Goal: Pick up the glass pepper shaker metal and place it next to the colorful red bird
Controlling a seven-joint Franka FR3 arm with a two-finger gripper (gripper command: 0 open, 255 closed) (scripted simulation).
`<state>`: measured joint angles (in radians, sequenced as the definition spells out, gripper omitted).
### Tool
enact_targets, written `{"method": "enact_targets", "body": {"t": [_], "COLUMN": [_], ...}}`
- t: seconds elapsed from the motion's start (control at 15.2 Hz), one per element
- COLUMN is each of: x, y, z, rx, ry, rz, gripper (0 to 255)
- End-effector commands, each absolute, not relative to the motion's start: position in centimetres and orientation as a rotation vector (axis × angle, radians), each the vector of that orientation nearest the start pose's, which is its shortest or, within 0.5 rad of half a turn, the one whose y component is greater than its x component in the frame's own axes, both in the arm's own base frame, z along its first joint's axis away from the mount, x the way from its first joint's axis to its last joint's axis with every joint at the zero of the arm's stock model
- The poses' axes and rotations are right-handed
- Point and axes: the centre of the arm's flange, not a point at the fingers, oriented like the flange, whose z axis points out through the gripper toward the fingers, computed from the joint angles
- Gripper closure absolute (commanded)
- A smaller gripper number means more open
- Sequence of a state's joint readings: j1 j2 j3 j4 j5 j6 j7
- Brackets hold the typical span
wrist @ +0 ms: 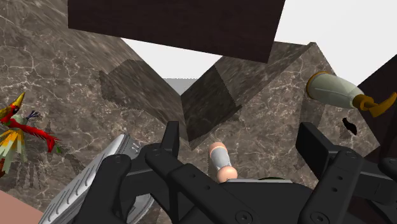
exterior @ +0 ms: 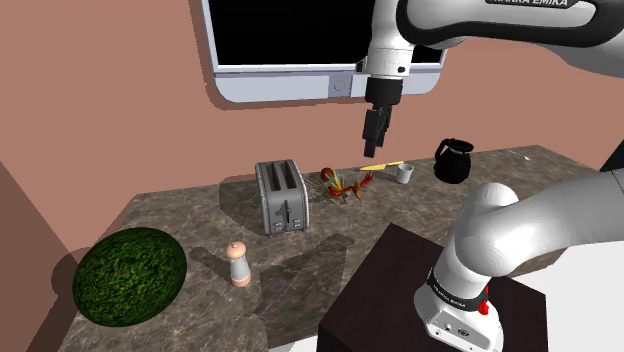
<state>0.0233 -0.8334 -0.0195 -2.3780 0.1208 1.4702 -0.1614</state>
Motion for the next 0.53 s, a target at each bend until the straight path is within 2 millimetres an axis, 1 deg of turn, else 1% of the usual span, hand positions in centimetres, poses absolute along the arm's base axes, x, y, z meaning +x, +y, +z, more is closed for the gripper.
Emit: {"method": "enact_targets", "body": {"t": [0.0, 0.46], "x": [28.3, 33.7], "y": [1.3, 3.8], "z": [58.7, 51.9], "rx": [-2.988, -2.978], "ry": [-0.269, -0.283], "rz": [0.096, 0.066], "gripper": [0, 0]}}
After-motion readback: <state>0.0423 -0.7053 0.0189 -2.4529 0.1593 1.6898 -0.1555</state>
